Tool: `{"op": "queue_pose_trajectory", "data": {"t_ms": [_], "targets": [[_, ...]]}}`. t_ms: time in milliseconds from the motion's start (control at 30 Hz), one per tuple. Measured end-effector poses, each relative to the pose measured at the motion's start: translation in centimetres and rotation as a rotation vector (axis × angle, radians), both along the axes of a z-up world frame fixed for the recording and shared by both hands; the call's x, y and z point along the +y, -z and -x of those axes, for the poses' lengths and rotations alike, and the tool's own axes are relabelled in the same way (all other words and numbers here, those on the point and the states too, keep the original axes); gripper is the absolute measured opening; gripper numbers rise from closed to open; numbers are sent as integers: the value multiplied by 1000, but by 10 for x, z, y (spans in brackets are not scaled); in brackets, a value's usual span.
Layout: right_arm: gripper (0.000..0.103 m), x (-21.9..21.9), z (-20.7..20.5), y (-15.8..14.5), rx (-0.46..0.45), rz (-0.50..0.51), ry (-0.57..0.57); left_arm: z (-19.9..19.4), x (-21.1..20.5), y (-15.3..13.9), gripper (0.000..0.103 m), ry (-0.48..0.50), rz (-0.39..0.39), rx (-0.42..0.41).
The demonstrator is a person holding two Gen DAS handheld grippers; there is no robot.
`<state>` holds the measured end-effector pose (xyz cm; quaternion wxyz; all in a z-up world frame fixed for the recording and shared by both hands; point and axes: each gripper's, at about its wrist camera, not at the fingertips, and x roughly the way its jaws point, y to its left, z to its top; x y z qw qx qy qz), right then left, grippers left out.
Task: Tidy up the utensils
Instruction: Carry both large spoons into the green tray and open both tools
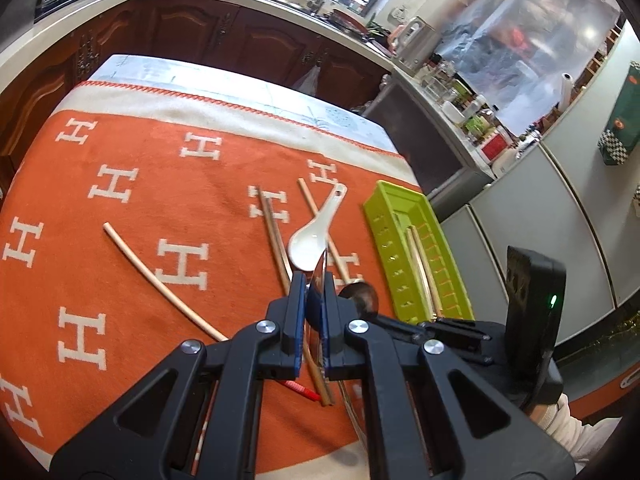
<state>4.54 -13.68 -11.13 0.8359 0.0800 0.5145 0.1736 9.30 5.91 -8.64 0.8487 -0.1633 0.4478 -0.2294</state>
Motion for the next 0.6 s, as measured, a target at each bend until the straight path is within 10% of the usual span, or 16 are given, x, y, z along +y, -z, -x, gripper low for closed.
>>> {"op": "queue_pose_trajectory", "data": {"t_ms": [600], "targets": [[1, -137, -10, -56, -73, 81, 372, -31, -154, -81, 4, 258, -68, -149]]}}
